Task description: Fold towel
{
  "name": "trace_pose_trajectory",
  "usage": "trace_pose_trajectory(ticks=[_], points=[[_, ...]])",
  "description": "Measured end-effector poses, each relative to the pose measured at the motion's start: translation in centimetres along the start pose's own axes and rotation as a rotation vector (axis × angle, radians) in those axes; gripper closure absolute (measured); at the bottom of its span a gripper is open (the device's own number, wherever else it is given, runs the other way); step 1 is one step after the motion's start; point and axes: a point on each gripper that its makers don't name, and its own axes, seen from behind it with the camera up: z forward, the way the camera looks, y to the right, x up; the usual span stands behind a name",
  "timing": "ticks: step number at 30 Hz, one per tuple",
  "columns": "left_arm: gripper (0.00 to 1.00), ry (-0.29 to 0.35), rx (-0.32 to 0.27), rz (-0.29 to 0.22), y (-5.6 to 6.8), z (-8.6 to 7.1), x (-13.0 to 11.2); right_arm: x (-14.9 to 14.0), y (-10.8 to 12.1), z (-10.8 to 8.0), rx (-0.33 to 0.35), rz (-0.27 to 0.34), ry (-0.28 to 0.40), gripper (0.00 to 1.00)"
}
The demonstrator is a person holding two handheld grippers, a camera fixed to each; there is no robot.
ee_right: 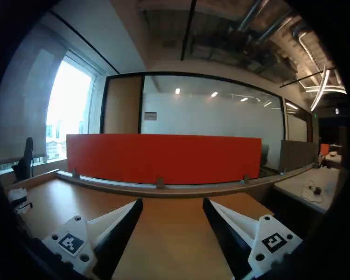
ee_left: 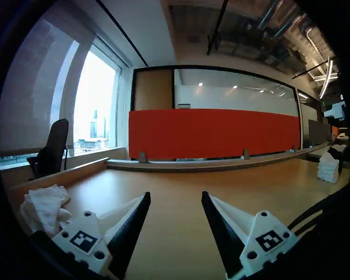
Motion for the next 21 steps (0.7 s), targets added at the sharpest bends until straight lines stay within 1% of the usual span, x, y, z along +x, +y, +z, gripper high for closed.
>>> trace_pose_trajectory(ticks=[5,11,21], points=[[0.20,0.000,0.000,0.000,0.0,0.0,-0.1,-0.9,0.3,0.3,0.007,0.000,0.015,0.00],[0.20,0.001,0.000,0.000,0.1,0.0,-0.2,-3.0,0.7,0.5,0.010,0.020,0.023,0.00],[0.20,0.001,0.000,0.000,0.2,0.0,-0.3,-8.7,1.9,0.5,0.009,0.022,-0.008,0.00]])
